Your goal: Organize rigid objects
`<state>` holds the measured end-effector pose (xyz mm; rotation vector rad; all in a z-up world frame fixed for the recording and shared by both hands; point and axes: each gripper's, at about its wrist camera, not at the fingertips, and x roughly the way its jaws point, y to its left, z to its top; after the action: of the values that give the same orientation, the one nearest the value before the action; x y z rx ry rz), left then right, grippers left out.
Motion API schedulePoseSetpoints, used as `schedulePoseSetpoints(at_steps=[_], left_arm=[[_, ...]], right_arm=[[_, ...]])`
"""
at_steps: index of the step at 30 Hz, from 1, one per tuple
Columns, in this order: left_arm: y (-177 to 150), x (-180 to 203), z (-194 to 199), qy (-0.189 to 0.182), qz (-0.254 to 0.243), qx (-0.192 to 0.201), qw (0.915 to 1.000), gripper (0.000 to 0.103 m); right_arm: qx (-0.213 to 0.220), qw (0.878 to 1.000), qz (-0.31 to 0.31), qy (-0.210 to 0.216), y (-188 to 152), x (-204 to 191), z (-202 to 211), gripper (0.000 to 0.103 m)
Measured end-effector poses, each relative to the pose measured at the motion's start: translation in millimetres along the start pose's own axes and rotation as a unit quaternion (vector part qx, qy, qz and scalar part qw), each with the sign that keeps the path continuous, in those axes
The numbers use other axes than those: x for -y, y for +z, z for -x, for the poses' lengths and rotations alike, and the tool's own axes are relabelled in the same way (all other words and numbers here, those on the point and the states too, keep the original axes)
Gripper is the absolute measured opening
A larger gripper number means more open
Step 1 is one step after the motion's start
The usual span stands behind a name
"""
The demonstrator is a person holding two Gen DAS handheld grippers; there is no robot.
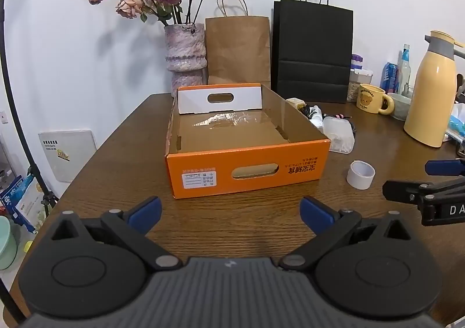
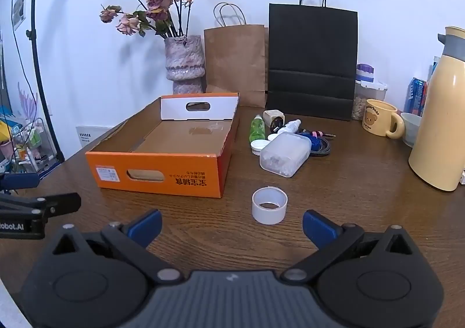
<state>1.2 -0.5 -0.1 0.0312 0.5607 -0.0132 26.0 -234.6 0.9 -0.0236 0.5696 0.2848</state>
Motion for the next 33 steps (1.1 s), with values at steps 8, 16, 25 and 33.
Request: schedulePoseSetpoints(at_steps=[8, 16, 25, 33], left_arm=[[3.5, -1.6, 2.0, -0.001, 0.004, 0.007, 1.0000, 0.103], [5.0, -4.6, 1.0, 0.000, 0.006, 0.010, 0.9999, 0.103], [4.1, -2.1, 4.2, 0.000, 0.007, 0.013, 0.9999, 0.103], [4.3, -1.8, 3.6, 0.000, 0.007, 0.013, 0.9999, 0.103]], right_arm=[[-0.002, 1.000, 0.001, 0.000, -0.3, -1.5, -0.4, 0.103], [0.001, 1.000, 0.001, 0.001, 1.3, -0.2, 2.4, 0.103], [0.002, 1.000, 0.008, 0.000, 0.5, -3.1, 1.8, 0.103], [0.003, 1.000, 0.010, 0.002, 0.6, -4.9, 2.6, 0.103]])
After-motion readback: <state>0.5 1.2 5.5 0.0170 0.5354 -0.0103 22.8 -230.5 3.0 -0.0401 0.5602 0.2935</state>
